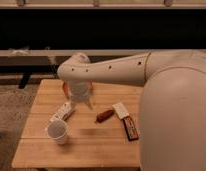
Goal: Drag the ceramic bowl in a circle
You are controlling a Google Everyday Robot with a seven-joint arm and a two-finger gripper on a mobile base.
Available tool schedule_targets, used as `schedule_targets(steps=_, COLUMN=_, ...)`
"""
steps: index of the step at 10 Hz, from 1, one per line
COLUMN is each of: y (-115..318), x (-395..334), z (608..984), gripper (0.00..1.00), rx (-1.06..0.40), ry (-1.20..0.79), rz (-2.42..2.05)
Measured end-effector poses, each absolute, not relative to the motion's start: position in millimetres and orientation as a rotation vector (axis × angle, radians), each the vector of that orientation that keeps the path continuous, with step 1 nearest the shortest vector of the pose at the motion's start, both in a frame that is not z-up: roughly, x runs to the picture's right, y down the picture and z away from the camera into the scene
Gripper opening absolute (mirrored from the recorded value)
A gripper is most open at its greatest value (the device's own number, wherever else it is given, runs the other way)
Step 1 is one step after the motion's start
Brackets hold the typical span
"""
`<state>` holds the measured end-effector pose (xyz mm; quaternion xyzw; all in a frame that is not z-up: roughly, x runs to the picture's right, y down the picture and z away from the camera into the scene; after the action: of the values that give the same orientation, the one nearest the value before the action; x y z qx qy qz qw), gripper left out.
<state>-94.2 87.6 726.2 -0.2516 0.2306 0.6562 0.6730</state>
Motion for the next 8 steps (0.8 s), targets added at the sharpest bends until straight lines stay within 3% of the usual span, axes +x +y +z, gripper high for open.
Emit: schedule_targets(steps=8, y=-21, x=-38, z=884, gripper=0.65, rx=-0.565, ry=0.442, rz=1.586)
